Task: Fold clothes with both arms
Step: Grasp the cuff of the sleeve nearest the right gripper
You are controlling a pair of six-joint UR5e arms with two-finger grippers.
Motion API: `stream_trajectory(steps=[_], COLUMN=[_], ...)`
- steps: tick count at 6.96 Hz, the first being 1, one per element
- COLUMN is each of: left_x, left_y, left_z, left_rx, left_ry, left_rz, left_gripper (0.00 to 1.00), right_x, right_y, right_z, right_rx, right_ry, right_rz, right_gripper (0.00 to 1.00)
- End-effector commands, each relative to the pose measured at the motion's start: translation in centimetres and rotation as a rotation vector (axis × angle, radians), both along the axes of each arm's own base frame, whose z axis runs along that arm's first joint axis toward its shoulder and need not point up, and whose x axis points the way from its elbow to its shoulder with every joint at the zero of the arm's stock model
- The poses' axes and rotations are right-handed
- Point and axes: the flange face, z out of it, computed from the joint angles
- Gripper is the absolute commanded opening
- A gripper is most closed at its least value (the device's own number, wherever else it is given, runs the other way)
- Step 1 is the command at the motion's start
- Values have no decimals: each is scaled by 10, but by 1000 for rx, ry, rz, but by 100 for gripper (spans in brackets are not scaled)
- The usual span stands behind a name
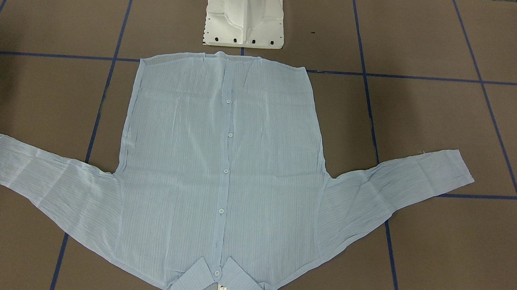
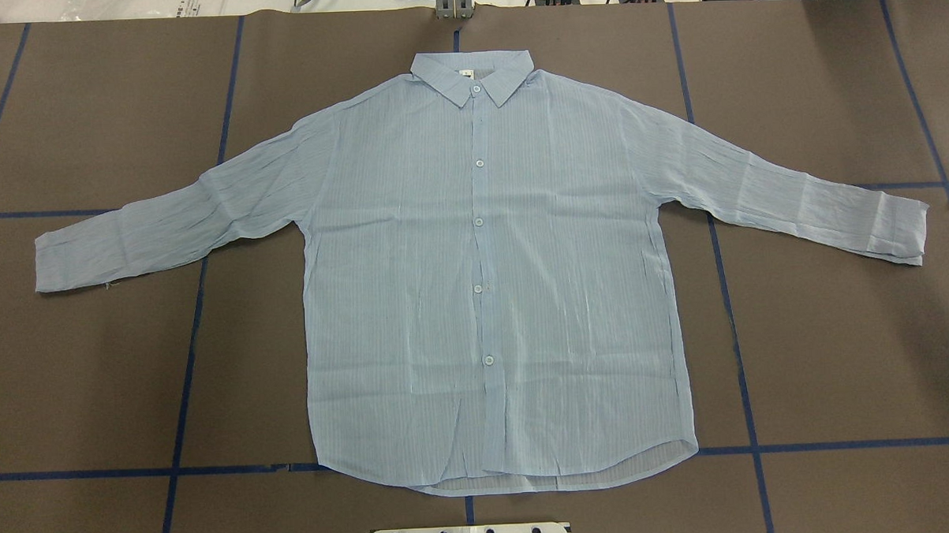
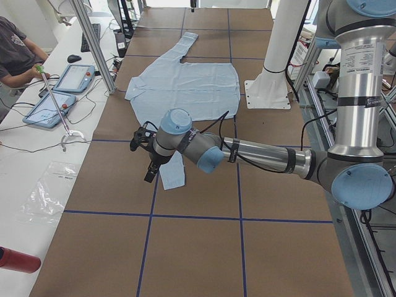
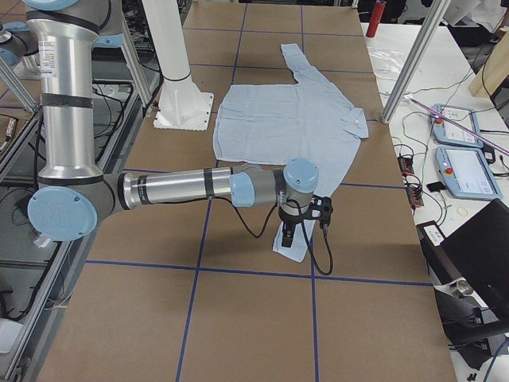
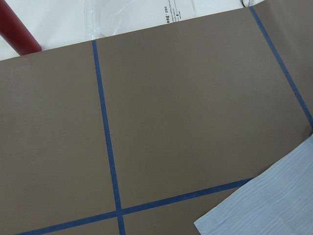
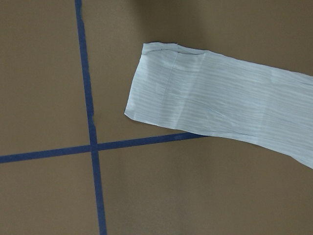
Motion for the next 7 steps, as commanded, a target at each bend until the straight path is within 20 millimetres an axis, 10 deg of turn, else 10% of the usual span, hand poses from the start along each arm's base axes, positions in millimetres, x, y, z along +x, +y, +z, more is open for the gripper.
stream_trajectory(steps=[1,7], left_x=[1,3], left_y=[19,30], left_z=[-9,1], left_rx=[52,26], left_ry=[1,29], left_rz=[16,31], left_gripper=[100,100], right_x=[1,-6], right_y=[2,10], right_z=[-2,19], right_rx=[4,73], right_ry=[-3,9], right_rz=[1,-33], right_gripper=[100,100])
